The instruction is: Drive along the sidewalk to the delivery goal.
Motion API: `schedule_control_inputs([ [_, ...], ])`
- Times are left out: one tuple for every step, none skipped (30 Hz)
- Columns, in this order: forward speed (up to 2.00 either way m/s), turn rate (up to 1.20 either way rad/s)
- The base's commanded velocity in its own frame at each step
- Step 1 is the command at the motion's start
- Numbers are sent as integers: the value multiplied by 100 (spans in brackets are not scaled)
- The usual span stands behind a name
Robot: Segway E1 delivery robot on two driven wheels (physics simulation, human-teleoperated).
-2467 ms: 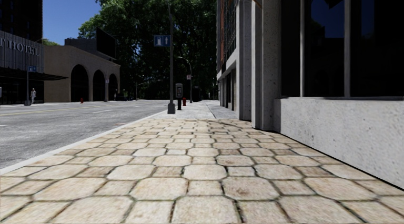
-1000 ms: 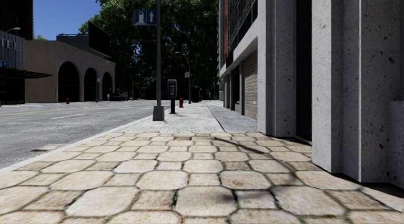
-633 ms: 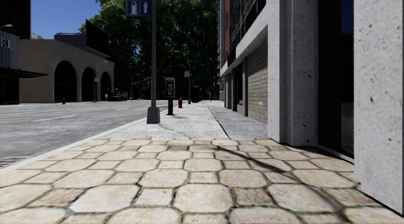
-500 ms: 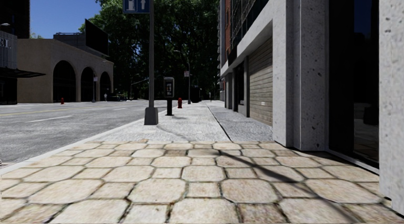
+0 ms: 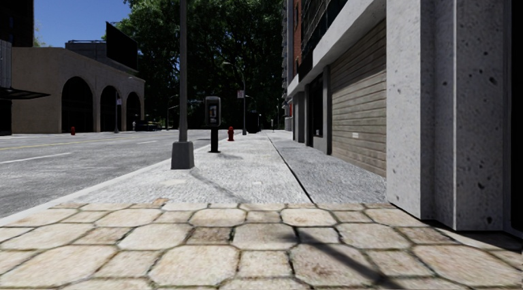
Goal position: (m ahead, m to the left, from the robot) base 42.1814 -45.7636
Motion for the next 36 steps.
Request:
schedule_control_inputs([
  [200,0],
  [200,0],
  [200,0],
  [200,0],
  [200,0],
  [200,0],
  [200,0],
  [200,0],
  [200,0],
  [200,0],
  [200,0],
  [200,0],
  [200,0],
  [200,0],
  [200,0],
  [200,0],
  [200,0],
  [200,0],
  [200,0],
  [200,0],
  [200,0],
  [200,0],
  [200,0],
  [200,0],
  [200,0],
  [199,0],
  [198,0],
  [198,0],
  [198,0],
  [198,0],
  [198,0],
  [198,0],
  [198,0],
  [198,0],
  [200,0],
  [200,0],
])
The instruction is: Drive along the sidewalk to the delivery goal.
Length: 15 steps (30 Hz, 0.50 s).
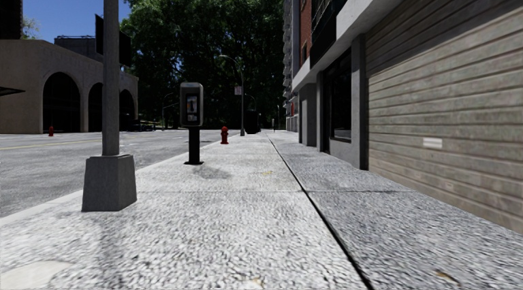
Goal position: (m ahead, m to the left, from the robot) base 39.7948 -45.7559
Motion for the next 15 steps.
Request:
schedule_control_inputs([
  [200,0],
  [200,0],
  [200,0],
  [200,0],
  [200,0],
  [200,0],
  [200,0],
  [200,-9],
  [200,-17],
  [200,-20],
  [200,-20],
  [200,-20],
  [200,-20],
  [200,-20],
  [200,-20],
])
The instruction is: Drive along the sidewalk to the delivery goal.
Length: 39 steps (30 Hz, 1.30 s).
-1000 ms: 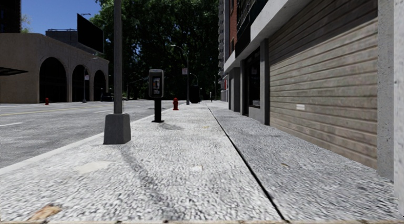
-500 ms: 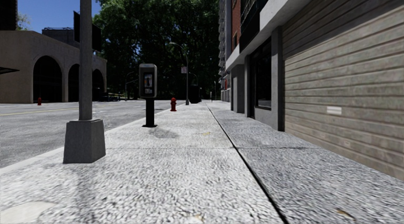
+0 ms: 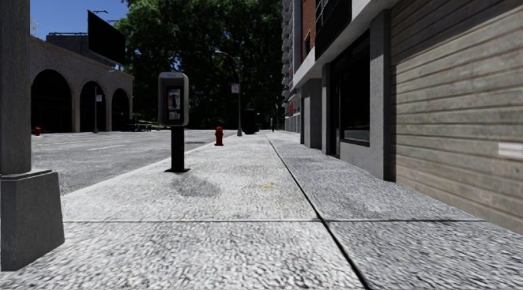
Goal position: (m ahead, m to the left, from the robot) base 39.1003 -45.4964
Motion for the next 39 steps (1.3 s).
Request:
schedule_control_inputs([
  [200,-13],
  [200,0],
  [200,0],
  [200,0],
  [200,0],
  [200,0],
  [200,0],
  [200,0],
  [200,0],
  [200,0],
  [200,0],
  [200,0],
  [200,0],
  [200,0],
  [200,0],
  [200,0],
  [200,0],
  [200,0],
  [200,0],
  [200,0],
  [200,0],
  [200,0],
  [200,0],
  [200,0],
  [200,0],
  [200,0],
  [200,0],
  [200,0],
  [200,0],
  [200,0],
  [200,0],
  [200,6],
  [200,11],
  [200,12],
  [200,12],
  [200,12],
  [200,12],
  [200,12],
  [200,11],
])
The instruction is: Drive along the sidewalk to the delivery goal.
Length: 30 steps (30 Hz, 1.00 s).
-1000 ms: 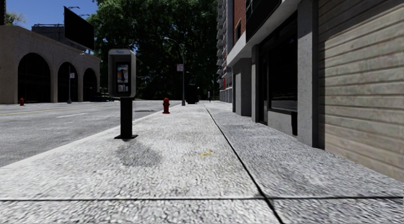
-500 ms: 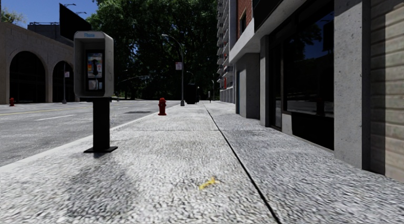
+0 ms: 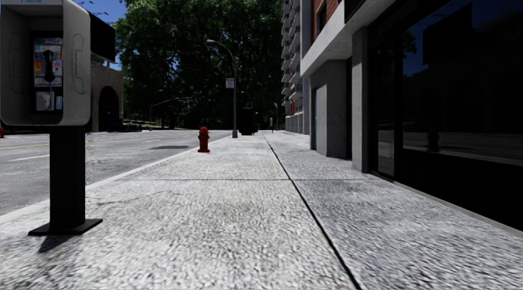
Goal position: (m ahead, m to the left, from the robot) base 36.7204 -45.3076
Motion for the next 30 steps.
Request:
schedule_control_inputs([
  [200,0],
  [200,0],
  [200,0],
  [200,0],
  [200,0],
  [200,0],
  [200,0],
  [200,0],
  [200,0],
  [200,0],
  [200,0],
  [200,0],
  [200,0],
  [200,0],
  [200,0],
  [200,0],
  [200,0],
  [200,0],
  [200,0],
  [200,0],
  [200,0],
  [200,0],
  [200,0],
  [200,0],
  [200,0],
  [200,0],
  [200,0],
  [200,0],
  [200,0],
  [200,0],
])
